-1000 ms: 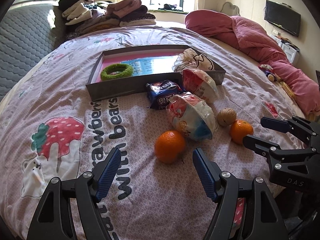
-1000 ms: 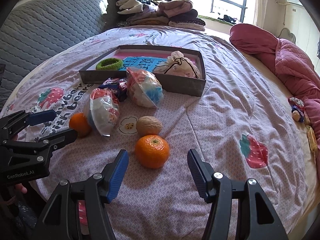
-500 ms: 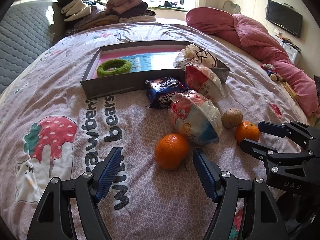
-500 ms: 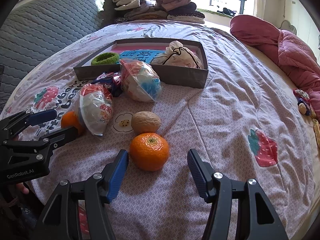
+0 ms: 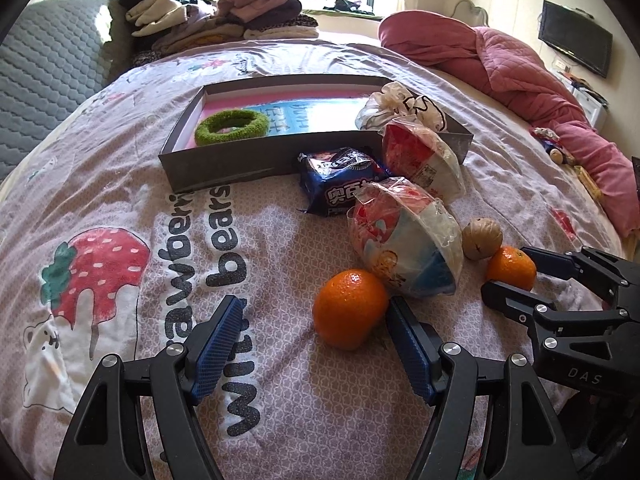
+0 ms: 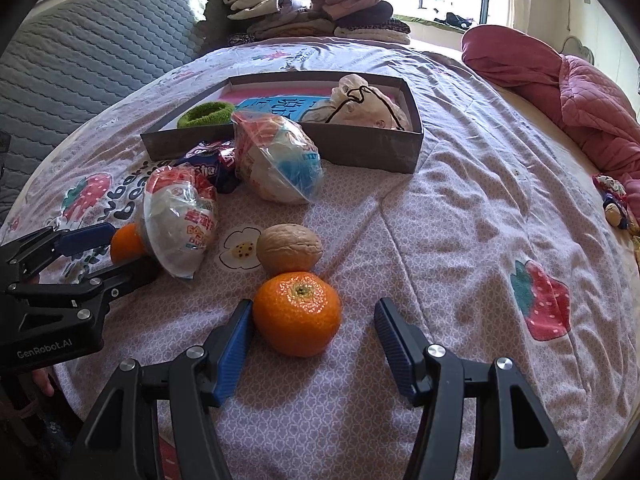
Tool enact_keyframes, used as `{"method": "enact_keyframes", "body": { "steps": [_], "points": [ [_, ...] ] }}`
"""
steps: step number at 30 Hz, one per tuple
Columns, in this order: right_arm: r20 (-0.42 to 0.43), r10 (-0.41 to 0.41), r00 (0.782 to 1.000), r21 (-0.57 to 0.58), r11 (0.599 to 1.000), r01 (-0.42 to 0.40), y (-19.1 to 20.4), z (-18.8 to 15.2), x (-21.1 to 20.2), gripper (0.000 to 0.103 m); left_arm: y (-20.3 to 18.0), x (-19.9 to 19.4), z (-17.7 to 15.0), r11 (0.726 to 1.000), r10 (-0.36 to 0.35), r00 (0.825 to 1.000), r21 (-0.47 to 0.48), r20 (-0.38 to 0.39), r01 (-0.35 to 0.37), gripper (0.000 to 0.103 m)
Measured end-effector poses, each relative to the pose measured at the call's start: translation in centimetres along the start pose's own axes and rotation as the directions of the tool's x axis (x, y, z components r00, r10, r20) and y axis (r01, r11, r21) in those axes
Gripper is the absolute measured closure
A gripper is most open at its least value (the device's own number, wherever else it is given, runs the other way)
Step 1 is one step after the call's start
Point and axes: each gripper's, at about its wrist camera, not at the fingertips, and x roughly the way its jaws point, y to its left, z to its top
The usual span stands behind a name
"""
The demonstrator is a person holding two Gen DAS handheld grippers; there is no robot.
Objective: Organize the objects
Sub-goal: 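Close the right gripper on one orange while the left grasps the other orange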
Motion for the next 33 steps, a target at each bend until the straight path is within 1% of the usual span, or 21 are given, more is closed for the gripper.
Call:
{"method": "enact_keyframes", "body": {
  "steps": [5,8,11,13,15,16,18,24,27,33],
  "points": [
    [0.001,0.01,1.0,0.003,1.0,-0.01,0.0,0.0,0.2,0.044,0.0,0.4,0.0,1.0,0.001,1.0,-0.004,-0.004,-0.001,0.028],
    [0.003,0.019,1.0,0.0,1.0,-0.019,0.1,0.0,0.2,0.05,0.0,0.5,0.0,1.0,0.001,1.0,-0.004,-0.004,-0.001,0.028],
    [0.005,0.029,1.0,-0.01,1.0,-0.029,0.4,-0.1,0.2,0.057,0.1,0.7,0.0,1.0,-0.003,1.0,-0.009,0.003,0.003,0.031],
    [0.006,0.037,0.999,-0.011,0.999,-0.036,0.6,-0.1,0.2,0.062,0.2,0.7,0.0,1.0,-0.009,1.0,-0.012,0.005,0.009,0.037],
    [0.006,0.036,0.999,-0.016,0.999,-0.035,0.7,-0.1,0.1,0.062,0.3,0.7,0.0,1.0,-0.013,1.0,-0.016,0.007,0.013,0.047],
    [0.006,0.036,0.999,-0.017,0.999,-0.036,0.7,-0.1,0.1,0.062,0.3,0.7,0.0,1.0,-0.018,1.0,-0.018,0.007,0.018,0.05],
    [0.005,0.041,0.999,-0.012,0.999,-0.041,0.6,0.0,0.1,0.062,0.4,0.7,0.0,0.999,-0.027,1.0,-0.024,0.01,0.027,0.065],
    [0.016,0.05,0.999,-0.012,0.999,-0.05,0.6,0.2,-0.4,0.062,0.7,0.3,0.1,0.998,-0.046,0.999,-0.045,0.016,0.046,0.065],
    [0.025,0.052,0.998,-0.012,0.999,-0.052,0.7,0.5,-0.8,0.062,1.0,0.0,0.2,0.998,-0.045,0.999,-0.052,0.017,0.046,0.065],
    [0.046,0.055,0.997,-0.011,0.998,-0.054,0.9,0.9,-1.6,0.062,1.5,-1.1,0.5,0.997,-0.036,0.998,-0.065,0.043,0.038,0.065]
  ]
}}
